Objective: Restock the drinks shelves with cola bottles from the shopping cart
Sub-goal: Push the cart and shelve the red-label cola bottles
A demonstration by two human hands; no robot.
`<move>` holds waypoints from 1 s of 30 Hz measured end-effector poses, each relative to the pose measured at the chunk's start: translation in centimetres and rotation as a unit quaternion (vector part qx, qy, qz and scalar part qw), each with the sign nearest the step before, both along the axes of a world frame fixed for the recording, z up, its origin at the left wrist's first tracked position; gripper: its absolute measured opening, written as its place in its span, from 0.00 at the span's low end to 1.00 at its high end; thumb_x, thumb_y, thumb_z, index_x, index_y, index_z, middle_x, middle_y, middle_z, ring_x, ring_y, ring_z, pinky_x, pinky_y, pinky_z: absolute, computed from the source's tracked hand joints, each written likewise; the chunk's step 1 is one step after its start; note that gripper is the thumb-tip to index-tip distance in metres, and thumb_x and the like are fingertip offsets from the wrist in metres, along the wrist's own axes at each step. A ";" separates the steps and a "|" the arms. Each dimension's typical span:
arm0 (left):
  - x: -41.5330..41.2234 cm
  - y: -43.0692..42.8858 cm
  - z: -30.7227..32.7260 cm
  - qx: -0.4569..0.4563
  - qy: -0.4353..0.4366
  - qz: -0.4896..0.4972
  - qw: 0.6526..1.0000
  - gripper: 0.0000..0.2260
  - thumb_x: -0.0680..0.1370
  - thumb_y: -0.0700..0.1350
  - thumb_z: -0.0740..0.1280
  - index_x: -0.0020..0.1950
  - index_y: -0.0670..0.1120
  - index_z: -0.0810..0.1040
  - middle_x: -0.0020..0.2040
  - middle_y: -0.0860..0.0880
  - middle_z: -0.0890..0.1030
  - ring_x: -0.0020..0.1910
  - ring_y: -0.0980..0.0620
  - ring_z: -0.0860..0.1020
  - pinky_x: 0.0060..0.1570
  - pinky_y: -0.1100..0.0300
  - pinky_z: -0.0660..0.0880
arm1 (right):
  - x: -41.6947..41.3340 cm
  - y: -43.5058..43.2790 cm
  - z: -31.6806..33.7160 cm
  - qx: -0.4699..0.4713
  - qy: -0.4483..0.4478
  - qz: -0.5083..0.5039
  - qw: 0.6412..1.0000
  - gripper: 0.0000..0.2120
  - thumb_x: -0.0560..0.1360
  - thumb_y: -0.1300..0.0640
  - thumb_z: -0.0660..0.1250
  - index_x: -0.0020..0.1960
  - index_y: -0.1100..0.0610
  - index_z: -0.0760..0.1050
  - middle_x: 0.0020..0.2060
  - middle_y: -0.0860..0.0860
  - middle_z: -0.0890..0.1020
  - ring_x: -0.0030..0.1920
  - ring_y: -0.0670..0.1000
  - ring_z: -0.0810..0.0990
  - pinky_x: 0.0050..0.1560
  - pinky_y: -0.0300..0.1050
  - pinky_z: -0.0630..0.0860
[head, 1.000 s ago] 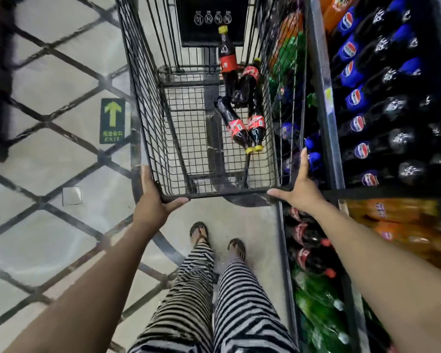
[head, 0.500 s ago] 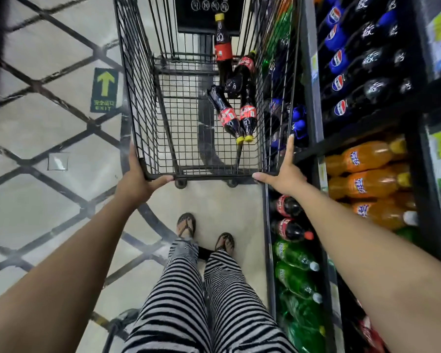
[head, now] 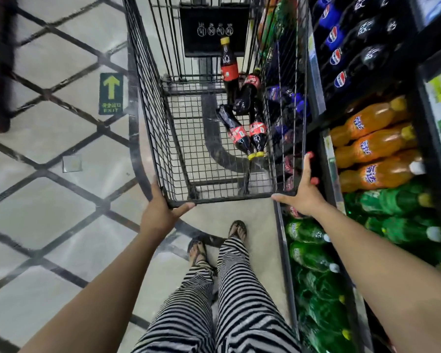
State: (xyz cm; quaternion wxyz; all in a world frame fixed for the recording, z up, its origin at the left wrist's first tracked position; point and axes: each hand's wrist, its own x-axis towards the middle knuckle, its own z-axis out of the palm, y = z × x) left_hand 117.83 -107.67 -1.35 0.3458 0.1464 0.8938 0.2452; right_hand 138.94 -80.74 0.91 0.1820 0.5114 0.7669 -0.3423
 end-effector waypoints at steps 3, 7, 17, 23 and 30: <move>1.4 -1.1 0.2 -0.005 -0.003 -0.008 1.000 0.51 0.68 0.58 0.75 0.78 0.49 0.43 0.68 0.39 0.74 0.61 0.34 0.75 0.53 0.45 0.74 | 1.6 -1.0 -0.4 -0.007 -0.014 0.005 1.000 0.65 0.62 0.37 0.75 0.64 0.35 0.17 0.70 0.64 0.68 0.52 0.63 0.80 0.47 0.52 0.77; 2.9 -2.1 0.6 -0.016 0.008 -0.011 1.000 0.51 0.68 0.58 0.75 0.78 0.47 0.44 0.64 0.39 0.77 0.58 0.35 0.77 0.49 0.48 0.74 | 2.9 -2.1 -0.2 -0.001 -0.040 0.023 0.999 0.65 0.63 0.35 0.74 0.68 0.40 0.18 0.69 0.63 0.70 0.43 0.58 0.78 0.34 0.45 0.71; 4.2 -1.2 2.6 -0.084 0.204 -0.049 0.974 0.52 0.65 0.67 0.71 0.77 0.39 0.54 0.67 0.32 0.67 0.66 0.33 0.67 0.65 0.40 0.66 | 4.2 -2.8 1.0 0.164 -0.078 0.074 0.981 0.56 0.65 0.24 0.58 0.77 0.54 0.36 0.56 0.62 0.75 0.53 0.60 0.74 0.52 0.53 0.72; 3.2 6.2 3.2 -0.070 0.272 -0.135 0.950 0.44 0.72 0.63 0.68 0.77 0.41 0.54 0.76 0.35 0.54 0.75 0.37 0.54 0.73 0.45 0.51 | -0.9 -1.0 2.5 0.249 0.086 0.103 0.959 0.37 0.71 0.37 0.64 0.70 0.61 0.64 0.60 0.59 0.71 0.61 0.59 0.68 0.63 0.54 0.66; 0.8 13.9 -2.2 -0.118 0.188 -0.267 0.938 0.44 0.74 0.68 0.59 0.79 0.49 0.40 0.79 0.42 0.43 0.78 0.42 0.44 0.74 0.48 0.40 | -8.0 0.3 -2.5 0.139 0.087 0.055 0.985 0.32 0.77 0.43 0.62 0.73 0.60 0.59 0.65 0.58 0.70 0.66 0.56 0.67 0.63 0.48 0.68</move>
